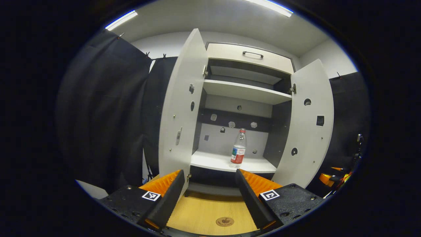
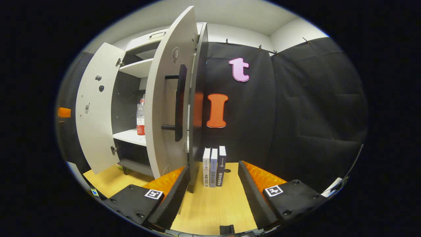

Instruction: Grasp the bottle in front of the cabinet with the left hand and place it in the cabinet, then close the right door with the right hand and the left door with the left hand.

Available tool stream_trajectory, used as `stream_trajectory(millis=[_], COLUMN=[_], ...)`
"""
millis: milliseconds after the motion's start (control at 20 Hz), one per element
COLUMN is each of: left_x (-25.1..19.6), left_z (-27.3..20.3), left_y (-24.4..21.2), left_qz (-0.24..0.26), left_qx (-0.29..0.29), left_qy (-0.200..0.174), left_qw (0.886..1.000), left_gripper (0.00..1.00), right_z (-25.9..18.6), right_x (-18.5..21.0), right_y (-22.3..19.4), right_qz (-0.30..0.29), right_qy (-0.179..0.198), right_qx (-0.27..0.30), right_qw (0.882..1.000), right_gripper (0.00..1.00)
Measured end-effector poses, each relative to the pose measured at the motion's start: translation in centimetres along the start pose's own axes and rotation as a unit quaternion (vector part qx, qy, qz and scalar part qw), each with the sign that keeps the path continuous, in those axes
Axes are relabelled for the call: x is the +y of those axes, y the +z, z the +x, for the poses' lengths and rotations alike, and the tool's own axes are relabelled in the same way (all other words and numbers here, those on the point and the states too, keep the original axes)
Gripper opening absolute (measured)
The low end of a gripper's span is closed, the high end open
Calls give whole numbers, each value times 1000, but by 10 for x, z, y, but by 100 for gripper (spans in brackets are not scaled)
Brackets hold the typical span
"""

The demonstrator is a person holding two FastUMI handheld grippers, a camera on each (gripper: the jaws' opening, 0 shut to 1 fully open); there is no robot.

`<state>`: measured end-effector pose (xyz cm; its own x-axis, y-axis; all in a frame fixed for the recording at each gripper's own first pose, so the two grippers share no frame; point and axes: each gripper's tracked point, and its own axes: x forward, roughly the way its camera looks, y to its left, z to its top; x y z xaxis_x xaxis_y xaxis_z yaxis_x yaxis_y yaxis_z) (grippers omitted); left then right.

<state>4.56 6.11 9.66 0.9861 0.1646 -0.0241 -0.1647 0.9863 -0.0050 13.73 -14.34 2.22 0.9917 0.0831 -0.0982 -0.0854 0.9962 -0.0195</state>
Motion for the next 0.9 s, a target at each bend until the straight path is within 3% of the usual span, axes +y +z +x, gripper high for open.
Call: stream_trajectory(millis=[350,550,600,900], left_x=[48,71,77,100], left_z=[-8,1,5,37], left_y=[21,29,27,16], left_qz=[11,29,30,9], left_qx=[-28,-38,-35,-22], left_qy=[14,11,9,-30], left_qw=[999,999,999,999], left_gripper=[94,94,94,95], right_z=[25,25,24,19], right_x=[28,28,30,61], right_y=[8,11,10,17], right_qz=[0,-2,-1,-24], right_qy=[7,-23,-24,-41], right_qx=[-2,-6,-6,-21], right_qw=[1000,1000,1000,999], right_gripper=[96,100,96,95])
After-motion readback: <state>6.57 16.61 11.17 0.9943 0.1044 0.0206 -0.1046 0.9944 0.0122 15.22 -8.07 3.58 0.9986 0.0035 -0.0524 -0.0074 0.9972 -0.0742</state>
